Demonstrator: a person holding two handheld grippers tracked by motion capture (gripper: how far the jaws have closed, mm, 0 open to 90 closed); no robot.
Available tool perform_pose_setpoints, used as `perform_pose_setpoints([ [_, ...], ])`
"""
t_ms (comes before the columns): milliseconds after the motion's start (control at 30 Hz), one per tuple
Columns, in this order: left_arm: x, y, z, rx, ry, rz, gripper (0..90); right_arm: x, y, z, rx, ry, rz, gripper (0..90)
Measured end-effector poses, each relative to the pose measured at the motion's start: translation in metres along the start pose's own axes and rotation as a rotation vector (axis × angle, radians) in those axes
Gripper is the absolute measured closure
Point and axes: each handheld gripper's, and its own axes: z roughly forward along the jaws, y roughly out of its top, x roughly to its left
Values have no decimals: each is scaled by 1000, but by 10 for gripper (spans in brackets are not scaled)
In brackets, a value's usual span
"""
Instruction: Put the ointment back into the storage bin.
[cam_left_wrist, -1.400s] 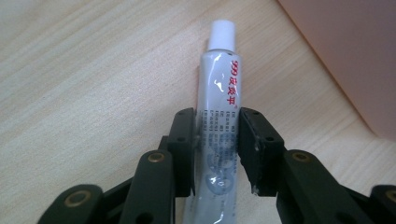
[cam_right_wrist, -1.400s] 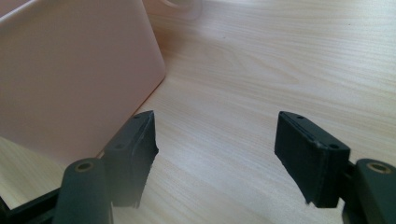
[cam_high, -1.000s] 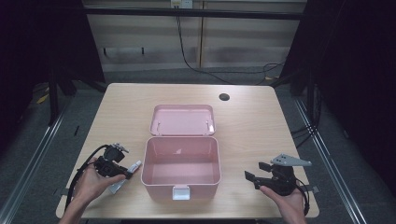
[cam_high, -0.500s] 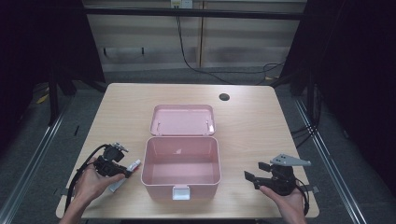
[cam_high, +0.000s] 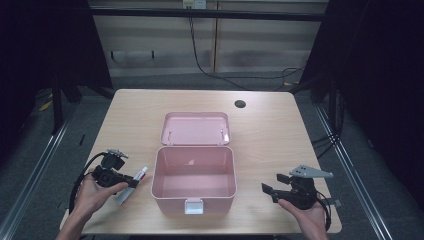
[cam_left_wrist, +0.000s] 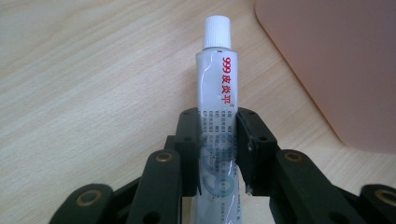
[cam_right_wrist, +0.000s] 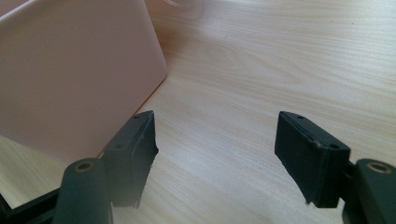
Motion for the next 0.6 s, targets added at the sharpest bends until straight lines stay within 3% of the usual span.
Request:
perform_pose_setpoints([
  [167,-2,-4,-6,-19,-22,-3,716,0,0,0,1,0,-2,290],
  [367,-5,-7,-18,-22,-26,50,715,0,0,-1,-6,1,-1,290],
  [600,-4,-11,-29,-47,-56,33,715,0,-1,-1,-3,0,-3,289],
])
